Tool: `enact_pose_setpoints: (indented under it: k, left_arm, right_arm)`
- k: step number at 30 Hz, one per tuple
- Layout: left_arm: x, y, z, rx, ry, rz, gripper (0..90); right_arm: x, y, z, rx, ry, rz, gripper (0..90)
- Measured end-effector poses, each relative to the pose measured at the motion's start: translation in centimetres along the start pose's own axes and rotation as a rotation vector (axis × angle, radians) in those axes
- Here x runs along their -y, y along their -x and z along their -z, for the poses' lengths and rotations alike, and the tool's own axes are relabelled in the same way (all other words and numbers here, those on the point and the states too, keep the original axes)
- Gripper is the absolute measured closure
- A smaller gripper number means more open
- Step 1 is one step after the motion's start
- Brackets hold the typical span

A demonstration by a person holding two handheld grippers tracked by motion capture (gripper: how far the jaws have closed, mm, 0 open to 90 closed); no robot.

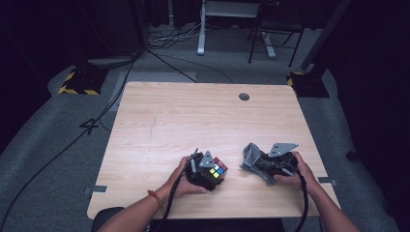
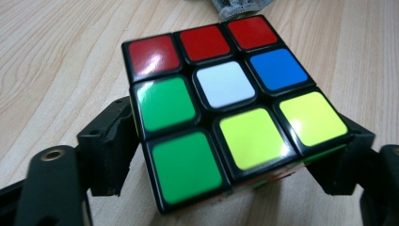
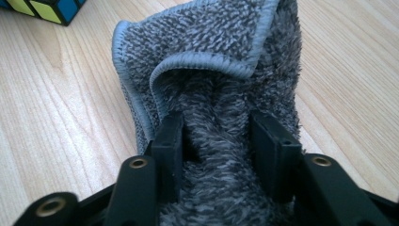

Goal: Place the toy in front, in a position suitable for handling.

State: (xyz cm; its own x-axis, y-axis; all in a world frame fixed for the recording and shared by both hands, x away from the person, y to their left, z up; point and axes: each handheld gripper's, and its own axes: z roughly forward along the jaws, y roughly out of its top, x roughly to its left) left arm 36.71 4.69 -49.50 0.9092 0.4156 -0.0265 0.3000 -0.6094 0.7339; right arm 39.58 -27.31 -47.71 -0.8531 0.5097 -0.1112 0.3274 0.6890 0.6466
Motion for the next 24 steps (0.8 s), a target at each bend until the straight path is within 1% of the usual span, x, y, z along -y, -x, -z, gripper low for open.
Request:
enact_pose_setpoints:
  k: [1,2,3,5,7,9,10,11,13,14,15,16,18,20,21,22,23,24]
  left_arm:
    - [0.0,-0.2,0.1,0.001,-0.002,-0.012,28.3]
    - [0.1,-0.5,0.3,0.011,-0.008,-0.017,31.5]
    - [0.1,-0.8,0.4,0.025,-0.011,-0.025,32.0]
    - [0.2,-0.9,0.6,0.034,-0.019,-0.048,32.9]
    - [0.3,-1.0,0.8,0.054,-0.03,-0.089,33.3]
    - [0.4,-1.2,1.0,0.082,-0.036,-0.114,33.4]
    - [0.5,-1.3,1.1,0.104,-0.039,-0.121,33.5]
    - [0.5,-1.4,1.2,0.117,-0.041,-0.136,33.5]
    - [0.7,-1.7,1.4,0.145,-0.045,-0.15,33.5]
    - [0.8,-1.7,1.5,0.154,-0.047,-0.156,33.6]
    - [0.8,-1.8,1.5,0.16,-0.048,-0.171,33.6]
    - [0.9,-1.8,1.6,0.16,-0.047,-0.173,33.6]
    - [1.0,-1.8,1.6,0.162,-0.042,-0.176,33.6]
    - [1.0,-1.7,1.6,0.153,-0.043,-0.182,33.5]
    - [1.1,-1.6,1.4,0.143,-0.058,-0.187,33.3]
    - [1.1,-1.6,1.1,0.137,-0.103,-0.196,32.3]
    - [1.3,-1.6,1.0,0.147,-0.091,-0.171,30.8]
    - [1.4,-1.7,1.0,0.143,-0.078,-0.16,30.1]
  right_arm:
    - [0.0,0.0,0.0,-0.002,0.0,0.004,62.3]
    - [0.0,0.0,0.0,-0.002,0.002,0.007,64.1]
    - [0.0,-0.1,0.0,-0.004,0.002,0.008,65.8]
    - [0.1,-0.1,0.0,-0.007,0.004,0.012,69.0]
    - [0.1,-0.2,0.1,-0.011,0.01,0.013,71.4]
    - [0.1,-0.3,0.1,-0.025,0.016,0.021,72.6]
    - [0.0,-0.4,0.1,-0.039,0.018,0.021,73.0]
    - [0.0,-0.5,0.0,-0.053,0.023,0.028,73.4]
    - [-0.1,-0.9,0.0,-0.067,0.024,0.039,73.6]
    - [-0.2,-1.0,-0.1,-0.077,0.026,0.045,73.6]
    - [-0.3,-1.2,-0.1,-0.091,0.032,0.044,73.6]
    - [-0.3,-1.3,-0.1,-0.099,0.032,0.053,73.5]
    - [-0.4,-1.6,-0.2,-0.101,0.032,0.061,72.5]
    - [-0.4,-1.8,-0.3,-0.102,0.033,0.064,70.0]
    - [-0.4,-1.8,-0.3,-0.101,0.035,0.062,68.6]
    - [-0.4,-1.8,-0.2,-0.101,0.039,0.054,66.9]
    - [-0.4,-1.7,-0.2,-0.099,0.043,0.05,65.2]
    - [-0.4,-1.7,-0.2,-0.098,0.046,0.048,62.2]
